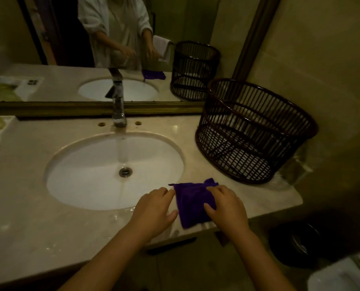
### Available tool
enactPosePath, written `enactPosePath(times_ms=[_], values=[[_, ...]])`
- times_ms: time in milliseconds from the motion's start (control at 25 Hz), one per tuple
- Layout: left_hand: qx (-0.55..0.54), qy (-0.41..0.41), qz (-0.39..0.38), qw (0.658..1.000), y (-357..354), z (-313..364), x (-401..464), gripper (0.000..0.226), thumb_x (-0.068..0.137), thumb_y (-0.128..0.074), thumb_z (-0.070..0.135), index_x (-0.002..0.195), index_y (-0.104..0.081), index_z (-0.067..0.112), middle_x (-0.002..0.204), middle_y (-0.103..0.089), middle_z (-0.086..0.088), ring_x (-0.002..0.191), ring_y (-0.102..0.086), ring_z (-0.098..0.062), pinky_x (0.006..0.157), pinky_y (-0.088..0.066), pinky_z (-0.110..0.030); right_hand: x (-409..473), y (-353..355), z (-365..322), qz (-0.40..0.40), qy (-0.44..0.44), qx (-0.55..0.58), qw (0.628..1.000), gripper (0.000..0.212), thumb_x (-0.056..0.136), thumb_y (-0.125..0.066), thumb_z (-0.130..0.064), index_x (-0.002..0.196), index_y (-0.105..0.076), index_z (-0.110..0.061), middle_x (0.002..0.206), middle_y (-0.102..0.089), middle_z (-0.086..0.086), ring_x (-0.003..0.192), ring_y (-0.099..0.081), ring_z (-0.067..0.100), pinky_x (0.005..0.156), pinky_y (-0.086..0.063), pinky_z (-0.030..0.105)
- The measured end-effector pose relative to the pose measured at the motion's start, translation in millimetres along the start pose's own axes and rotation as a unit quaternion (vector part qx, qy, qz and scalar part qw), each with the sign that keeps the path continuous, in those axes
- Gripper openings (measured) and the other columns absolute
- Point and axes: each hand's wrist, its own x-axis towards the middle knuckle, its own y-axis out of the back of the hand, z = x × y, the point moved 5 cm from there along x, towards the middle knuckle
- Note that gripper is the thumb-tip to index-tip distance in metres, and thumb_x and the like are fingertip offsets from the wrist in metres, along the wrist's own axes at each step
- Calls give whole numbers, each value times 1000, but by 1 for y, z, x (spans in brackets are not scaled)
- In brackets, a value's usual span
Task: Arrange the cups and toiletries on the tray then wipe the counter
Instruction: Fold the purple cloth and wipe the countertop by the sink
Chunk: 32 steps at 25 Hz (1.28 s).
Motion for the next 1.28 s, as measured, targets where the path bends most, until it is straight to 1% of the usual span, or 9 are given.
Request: enactPosePath(times_ms=[200,360,480,600,760,840,920,1040,1280], values=[[16,-21,-60,998,-47,25,49,55,85,-50,41,135,-36,20,137,-44,-6,119,-45,-23,94,-44,-36,30,-22,37,-71,23,-23,997,57,86,-57,-31,137,-34,-23,145,-37,3,129,-35,21,103,-38,36],[57,17,-134,989,-85,30,64,64,89,-48,36,144,-20,20,155,-18,-10,141,-18,-27,109,-29,-43,42,-55,49,-139,64,-24,988,62,85,-57,-28,140,-30,-23,151,-27,5,135,-27,21,107,-32,36],[72,55,-165,982,-106,32,64,64,92,-45,36,146,-14,22,158,-7,-8,145,-6,-26,112,-22,-46,47,-73,58,-171,95,-23,980,62,87,-54,-31,142,-26,-23,153,-24,4,138,-22,22,108,-31,35],[77,85,-171,978,-112,34,62,63,92,-45,31,146,-15,20,158,-8,-9,145,-8,-26,111,-25,-45,48,-80,65,-165,116,-10,979,60,89,-51,-35,142,-27,-23,154,-23,3,138,-22,20,107,-34,34],[44,101,-139,984,-108,41,64,52,88,-49,17,139,-36,11,147,-33,-13,136,-28,-23,102,-39,-39,42,-81,68,-126,136,26,982,50,89,-53,-31,136,-41,-19,147,-37,5,132,-33,21,102,-38,31],[20,115,-111,987,-105,42,65,41,87,-49,13,128,-49,9,135,-47,-10,125,-39,-23,96,-42,-36,40,-78,66,-94,143,58,984,40,84,-62,-22,122,-58,-11,133,-55,10,121,-47,26,93,-45,35],[-2,131,-79,988,-103,46,61,33,86,-49,10,119,-57,8,125,-56,-9,117,-45,-21,91,-42,-32,40,-76,63,-76,159,89,980,26,80,-65,-14,105,-66,-8,115,-66,10,108,-56,26,85,-48,34],[-22,148,-25,988,-98,48,52,29,87,-48,10,113,-61,8,119,-61,-8,113,-49,-21,90,-43,-31,41,-74,59,-79,187,123,971,18,81,-62,-11,98,-67,-10,104,-68,6,102,-56,20,82,-46,28],[-29,192,91,977,-51,32,23,31,83,-57,11,113,-62,11,117,-62,-7,109,-52,-20,88,-43,-27,46,-46,16,-32,271,193,943,17,74,-69,-7,90,-68,-10,94,-71,5,94,-60,23,76,-50,31]])
